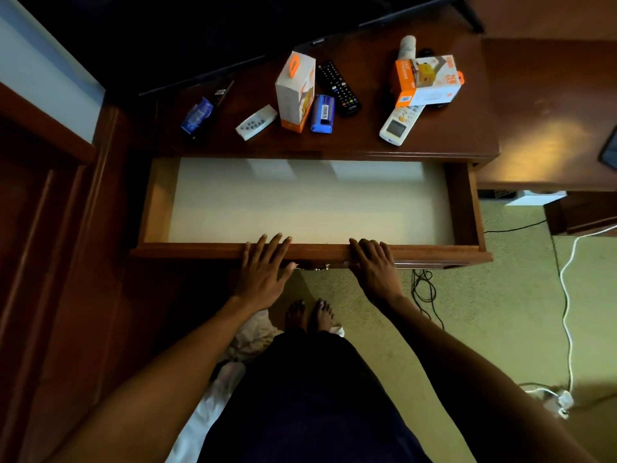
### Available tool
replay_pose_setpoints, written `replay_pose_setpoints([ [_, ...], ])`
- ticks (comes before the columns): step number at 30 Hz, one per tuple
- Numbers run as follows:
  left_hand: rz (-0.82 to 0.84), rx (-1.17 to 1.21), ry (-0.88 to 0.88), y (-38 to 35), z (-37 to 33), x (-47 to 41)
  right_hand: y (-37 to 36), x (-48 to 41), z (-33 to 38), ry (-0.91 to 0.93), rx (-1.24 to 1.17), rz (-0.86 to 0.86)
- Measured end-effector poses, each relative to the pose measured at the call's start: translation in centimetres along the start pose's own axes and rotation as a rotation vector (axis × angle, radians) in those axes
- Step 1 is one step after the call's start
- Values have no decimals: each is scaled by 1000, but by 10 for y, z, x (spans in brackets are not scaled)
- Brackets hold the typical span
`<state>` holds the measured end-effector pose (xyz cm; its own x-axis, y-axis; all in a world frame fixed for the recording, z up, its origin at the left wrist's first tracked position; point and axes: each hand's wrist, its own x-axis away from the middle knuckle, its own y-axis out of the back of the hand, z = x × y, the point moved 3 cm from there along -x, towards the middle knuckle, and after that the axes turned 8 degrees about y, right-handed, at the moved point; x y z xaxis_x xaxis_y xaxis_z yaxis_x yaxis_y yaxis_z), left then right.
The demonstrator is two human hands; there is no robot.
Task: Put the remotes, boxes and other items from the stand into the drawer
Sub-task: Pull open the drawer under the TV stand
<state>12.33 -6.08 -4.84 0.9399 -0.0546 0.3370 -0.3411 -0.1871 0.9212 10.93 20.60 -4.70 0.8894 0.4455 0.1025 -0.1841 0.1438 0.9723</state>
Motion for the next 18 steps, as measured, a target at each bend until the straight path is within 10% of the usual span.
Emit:
replay_pose_setpoints([
  [8,-25,204,60,11,-2,-6,16,-5,-3,7,-63,-12],
  [18,-500,682,126,160,-41,-118,136,-97,-76,-24,-155,-315],
])
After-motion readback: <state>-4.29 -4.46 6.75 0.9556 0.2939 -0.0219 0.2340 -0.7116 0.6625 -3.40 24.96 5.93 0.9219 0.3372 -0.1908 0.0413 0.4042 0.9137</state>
